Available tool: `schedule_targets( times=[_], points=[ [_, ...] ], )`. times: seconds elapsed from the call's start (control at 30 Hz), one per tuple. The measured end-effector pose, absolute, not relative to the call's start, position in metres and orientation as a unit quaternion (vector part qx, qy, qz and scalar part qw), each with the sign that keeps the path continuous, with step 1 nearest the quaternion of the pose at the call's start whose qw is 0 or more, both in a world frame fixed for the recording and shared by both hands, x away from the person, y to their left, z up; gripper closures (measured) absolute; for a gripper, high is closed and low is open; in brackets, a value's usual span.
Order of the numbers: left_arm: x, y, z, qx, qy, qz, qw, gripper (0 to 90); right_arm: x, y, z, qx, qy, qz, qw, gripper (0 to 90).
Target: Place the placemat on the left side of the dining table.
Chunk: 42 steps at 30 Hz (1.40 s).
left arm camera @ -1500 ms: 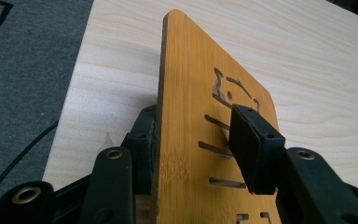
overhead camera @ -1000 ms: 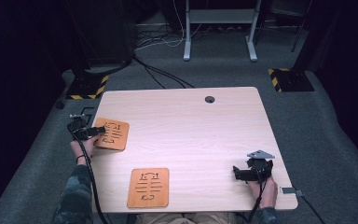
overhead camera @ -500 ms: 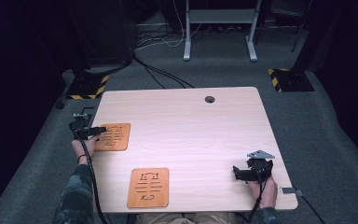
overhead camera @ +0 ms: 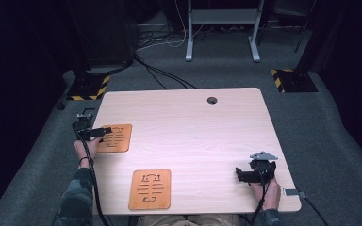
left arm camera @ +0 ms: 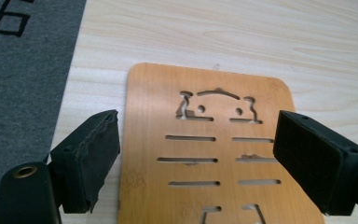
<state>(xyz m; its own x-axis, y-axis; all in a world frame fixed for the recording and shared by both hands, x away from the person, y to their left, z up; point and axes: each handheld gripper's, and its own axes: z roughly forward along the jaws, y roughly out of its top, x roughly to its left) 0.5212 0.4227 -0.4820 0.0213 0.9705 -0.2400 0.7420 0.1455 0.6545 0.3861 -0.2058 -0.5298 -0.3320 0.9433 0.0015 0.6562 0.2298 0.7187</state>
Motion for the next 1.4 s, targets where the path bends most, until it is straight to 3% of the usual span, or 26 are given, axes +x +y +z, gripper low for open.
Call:
schedule_targets(
  times=[0.13,0.43,0.93,1.4],
  points=[
    [0.516,0.419,-0.480,0.651,0.662,0.180,0.323,13.3,0.386,-0.206,-0.530,0.532,0.751,0.319,0.225,0.0],
    [0.499,0.420,-0.483,0.650,0.658,0.165,0.343,10.3,0.386,-0.206,-0.530,0.532,0.751,0.319,0.225,0.0],
    [0.447,0.399,-0.466,0.688,0.599,0.220,0.345,10.5,0.386,-0.206,-0.530,0.532,0.751,0.319,0.225,0.0],
    [0.398,0.384,-0.465,0.702,0.567,0.236,0.361,10.4,0.386,-0.206,-0.530,0.532,0.751,0.319,0.225,0.0]
  ],
)
